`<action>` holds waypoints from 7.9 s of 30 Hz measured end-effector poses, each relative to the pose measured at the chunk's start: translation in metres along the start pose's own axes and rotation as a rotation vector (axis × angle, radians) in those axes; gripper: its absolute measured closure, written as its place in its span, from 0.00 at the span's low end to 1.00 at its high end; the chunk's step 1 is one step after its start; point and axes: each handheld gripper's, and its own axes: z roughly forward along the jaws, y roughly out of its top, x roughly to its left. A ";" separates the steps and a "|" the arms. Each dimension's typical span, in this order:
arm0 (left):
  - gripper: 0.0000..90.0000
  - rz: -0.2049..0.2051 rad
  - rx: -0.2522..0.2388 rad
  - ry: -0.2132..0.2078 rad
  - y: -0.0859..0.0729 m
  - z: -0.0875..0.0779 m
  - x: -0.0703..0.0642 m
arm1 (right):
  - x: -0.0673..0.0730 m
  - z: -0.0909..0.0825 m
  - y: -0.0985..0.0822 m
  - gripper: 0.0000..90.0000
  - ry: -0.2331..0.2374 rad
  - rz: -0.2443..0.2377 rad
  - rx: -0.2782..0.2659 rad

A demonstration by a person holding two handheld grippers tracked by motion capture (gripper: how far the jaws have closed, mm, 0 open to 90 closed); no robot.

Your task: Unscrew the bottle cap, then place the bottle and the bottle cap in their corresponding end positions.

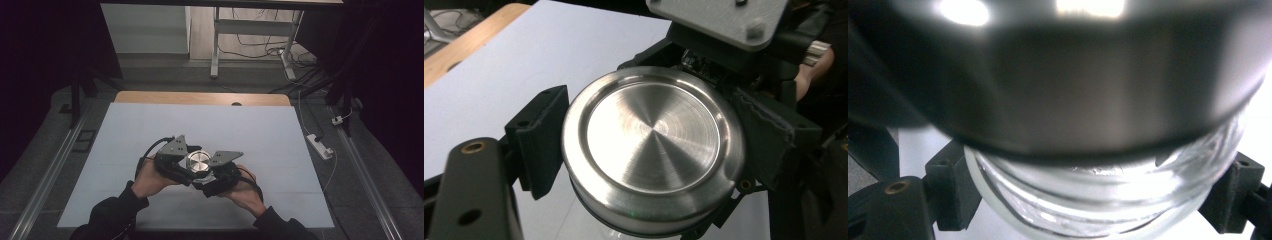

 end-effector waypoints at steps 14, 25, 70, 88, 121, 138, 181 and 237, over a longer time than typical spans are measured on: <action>0.23 -0.016 -0.040 0.012 0.000 -0.025 0.000 | -0.011 -0.008 -0.004 0.17 -0.040 0.018 -0.013; 0.23 -0.021 -0.030 -0.021 -0.015 -0.022 -0.009 | -0.023 -0.014 -0.006 0.17 -0.079 0.021 -0.034; 0.23 -0.017 0.016 -0.068 -0.053 0.032 -0.024 | -0.065 0.009 0.021 0.17 -0.147 0.100 -0.078; 0.23 0.011 0.066 -0.019 -0.068 0.069 -0.017 | -0.100 0.034 0.029 0.17 -0.213 0.138 -0.064; 0.22 -0.056 0.242 0.108 -0.083 0.106 0.000 | -0.134 0.081 0.018 0.17 -0.281 0.152 0.055; 0.14 -0.080 0.271 0.094 -0.082 0.108 0.003 | -0.132 0.086 0.016 0.05 -0.270 0.170 0.092; 0.00 -0.252 0.110 -0.085 -0.084 0.036 0.009 | -0.090 0.028 0.012 0.00 -0.205 0.151 0.042; 0.00 -0.291 0.077 0.110 -0.124 -0.045 0.001 | -0.040 -0.035 -0.021 0.00 -0.129 0.101 -0.014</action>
